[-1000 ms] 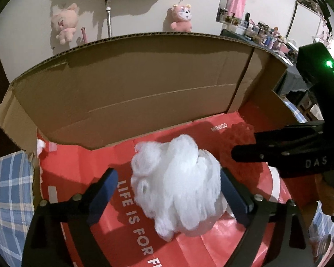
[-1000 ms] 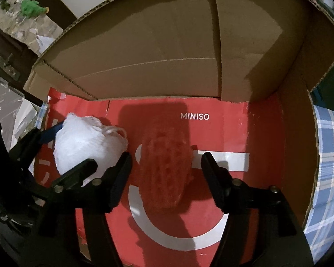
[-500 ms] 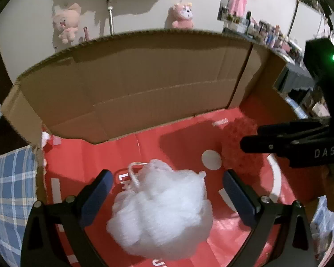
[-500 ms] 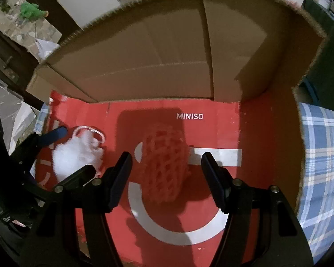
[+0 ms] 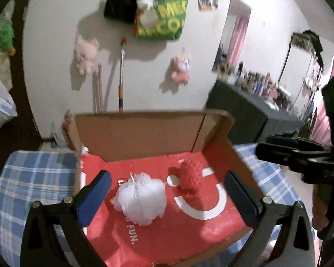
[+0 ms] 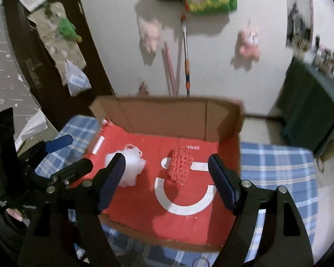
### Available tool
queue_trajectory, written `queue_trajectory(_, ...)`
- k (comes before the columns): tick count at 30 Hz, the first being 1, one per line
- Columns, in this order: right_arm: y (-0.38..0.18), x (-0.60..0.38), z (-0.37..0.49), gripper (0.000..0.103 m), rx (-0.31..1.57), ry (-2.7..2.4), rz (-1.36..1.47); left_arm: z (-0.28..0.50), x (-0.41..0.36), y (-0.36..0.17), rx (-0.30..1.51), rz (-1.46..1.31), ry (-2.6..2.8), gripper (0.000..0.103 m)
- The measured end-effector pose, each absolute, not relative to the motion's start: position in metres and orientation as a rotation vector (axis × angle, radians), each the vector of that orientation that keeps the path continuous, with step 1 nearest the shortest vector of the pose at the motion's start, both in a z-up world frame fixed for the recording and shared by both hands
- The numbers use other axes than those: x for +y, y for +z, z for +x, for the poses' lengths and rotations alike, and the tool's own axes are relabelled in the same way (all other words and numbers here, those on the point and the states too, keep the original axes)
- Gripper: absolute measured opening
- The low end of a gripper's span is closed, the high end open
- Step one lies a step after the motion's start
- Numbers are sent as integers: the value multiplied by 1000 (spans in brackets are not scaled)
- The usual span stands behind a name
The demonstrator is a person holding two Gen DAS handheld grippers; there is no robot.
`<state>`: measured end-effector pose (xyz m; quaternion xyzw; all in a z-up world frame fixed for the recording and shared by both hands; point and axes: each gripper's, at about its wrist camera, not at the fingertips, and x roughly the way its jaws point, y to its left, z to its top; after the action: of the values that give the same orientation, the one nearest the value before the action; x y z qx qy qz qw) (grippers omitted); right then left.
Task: Organize soft objects
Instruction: 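Withdraw both tools from the box back toward the table items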
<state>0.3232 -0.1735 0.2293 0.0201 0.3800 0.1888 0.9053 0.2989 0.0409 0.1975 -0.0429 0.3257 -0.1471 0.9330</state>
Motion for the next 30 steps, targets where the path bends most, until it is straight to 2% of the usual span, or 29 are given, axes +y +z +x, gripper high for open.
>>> queue_trajectory(3,253,-181,286,82,713,370,57,262,39,221,577,-79,-282,103)
queue_trajectory(13,296,-205,157,85,489,345,29,156,29,256,371,-41,-241,103)
queue_trajectory(15,296,-207,132,92,450,356,27,132,28,257,328,-35,-225,103)
queue_trajectory(25,273,-209,25,96,284,332,4,31,23,234,175,-6,-179,103)
queue_trajectory(30,248,-202,-12,96,221,276,-24,-1,25,216,172,-56,-196,103)
